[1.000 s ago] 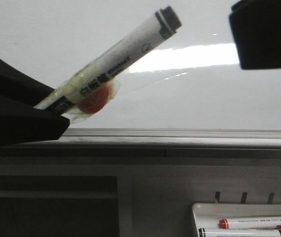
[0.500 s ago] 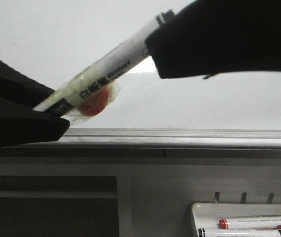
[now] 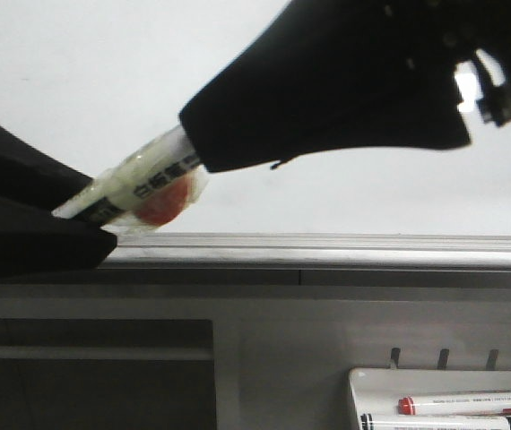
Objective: Write number 2 on whiteboard
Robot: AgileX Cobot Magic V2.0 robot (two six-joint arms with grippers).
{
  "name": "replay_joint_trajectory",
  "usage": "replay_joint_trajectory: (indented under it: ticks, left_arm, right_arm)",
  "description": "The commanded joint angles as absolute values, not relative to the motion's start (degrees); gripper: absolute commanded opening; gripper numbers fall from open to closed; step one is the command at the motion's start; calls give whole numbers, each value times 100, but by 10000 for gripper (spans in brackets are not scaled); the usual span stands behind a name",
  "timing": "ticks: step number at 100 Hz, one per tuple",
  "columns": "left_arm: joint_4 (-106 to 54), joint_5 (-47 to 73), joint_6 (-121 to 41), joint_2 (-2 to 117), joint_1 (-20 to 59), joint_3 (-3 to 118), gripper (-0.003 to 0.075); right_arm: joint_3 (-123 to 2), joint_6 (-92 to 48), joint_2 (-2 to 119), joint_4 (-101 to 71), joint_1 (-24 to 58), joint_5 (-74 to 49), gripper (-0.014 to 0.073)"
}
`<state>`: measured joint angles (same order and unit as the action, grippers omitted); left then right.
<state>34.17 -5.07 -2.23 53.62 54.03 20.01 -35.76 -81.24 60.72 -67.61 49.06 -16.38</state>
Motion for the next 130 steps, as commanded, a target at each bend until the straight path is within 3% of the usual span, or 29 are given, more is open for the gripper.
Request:
replay_joint_trajectory:
  ticks: [1, 14, 19, 24, 36, 40, 45, 52, 59, 81, 102, 130]
  left_arm:
    - [3417, -926, -132, 5292, 5448, 2159, -20]
    - [3524, -938, -132, 5292, 5448, 2169, -16]
    - [3524, -938, -132, 5259, 5448, 2169, 19]
    - [3512, -938, -132, 5188, 5435, 2180, 97]
    - [3284, -948, -132, 4864, 5435, 2180, 390]
    - [2925, -913, -132, 4692, 5435, 2180, 459]
    - [2586, -783, -132, 4454, 5435, 2180, 487]
    - [2119, -448, -132, 4038, 5435, 2180, 445]
    - [1728, -127, -132, 3552, 5435, 2180, 353]
    - [724, 276, -132, 1942, 5435, 2180, -18]
    - [917, 1238, 59, 995, 4987, 2180, -21]
    - [1031, 1305, 631, 883, 3230, 1985, -20]
  right_arm:
    - [-3792, -8179, 6086, -6855, 4917, -1492, -71]
    - [-3792, -8179, 6101, -6855, 4917, -1531, -71]
    - [-3792, -8179, 6101, -6845, 4917, -1615, -71]
    - [-3792, -8179, 6088, -6791, 4917, -1633, -71]
    - [-3792, -8092, 6088, -6734, 4917, -1623, -71]
    - [-3792, -8056, 6077, -6776, 4917, -1551, -71]
    - [-3792, -8051, 6037, -6776, 4917, -1424, -71]
    - [-3792, -8051, 5972, -6776, 4917, -1221, -71]
    - [-3792, -8051, 5859, -6776, 4917, -1086, -71]
    - [-3740, -8051, 5534, -6832, 4917, -574, -66]
    - [-3516, -8051, 5361, -6832, 4917, -495, -66]
    - [-3444, -8051, 5338, -6832, 4917, -286, -66]
